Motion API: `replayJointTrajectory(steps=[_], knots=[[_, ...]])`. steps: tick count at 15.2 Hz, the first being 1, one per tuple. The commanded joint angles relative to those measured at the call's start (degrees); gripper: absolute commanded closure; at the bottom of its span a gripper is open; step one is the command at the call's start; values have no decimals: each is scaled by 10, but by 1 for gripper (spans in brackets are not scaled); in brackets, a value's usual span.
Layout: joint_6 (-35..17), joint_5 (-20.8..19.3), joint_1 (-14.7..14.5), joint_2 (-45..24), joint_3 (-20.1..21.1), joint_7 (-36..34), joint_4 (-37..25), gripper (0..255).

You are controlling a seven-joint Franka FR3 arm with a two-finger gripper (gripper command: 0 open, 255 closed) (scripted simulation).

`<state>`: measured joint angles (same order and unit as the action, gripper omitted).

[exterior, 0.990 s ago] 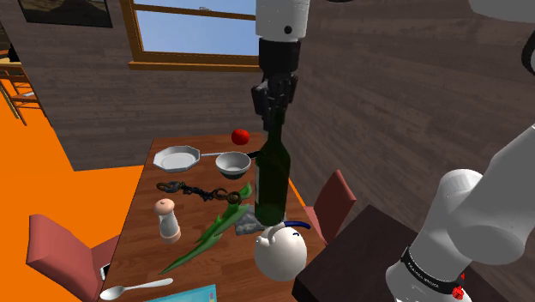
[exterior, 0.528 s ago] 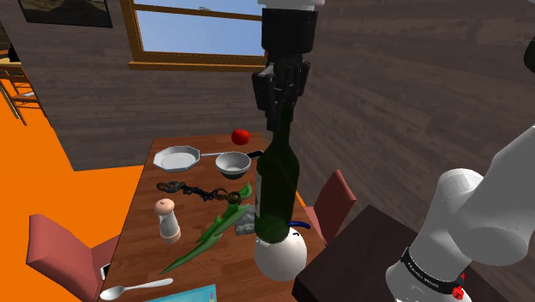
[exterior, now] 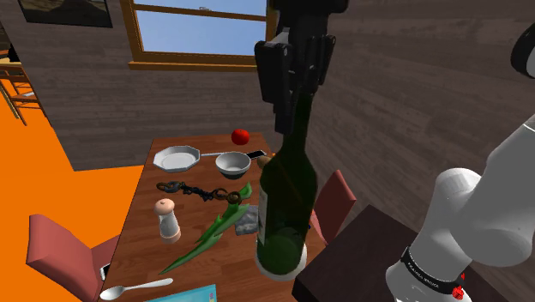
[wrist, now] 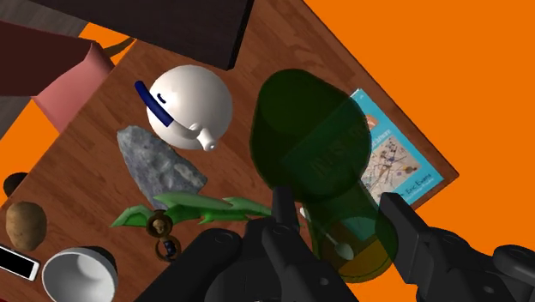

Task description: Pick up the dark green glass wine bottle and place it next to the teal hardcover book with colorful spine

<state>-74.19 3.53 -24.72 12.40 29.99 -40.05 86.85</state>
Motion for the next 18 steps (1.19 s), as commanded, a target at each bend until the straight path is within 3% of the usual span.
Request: replayJointTrajectory(steps=[1,5,18], knots=[[21,-6,-9,-22,24,-36,-41,255],[60,-25,-31,-69,70,-102,-119,255],[-56,14,-28,7,44,-70,61,255]])
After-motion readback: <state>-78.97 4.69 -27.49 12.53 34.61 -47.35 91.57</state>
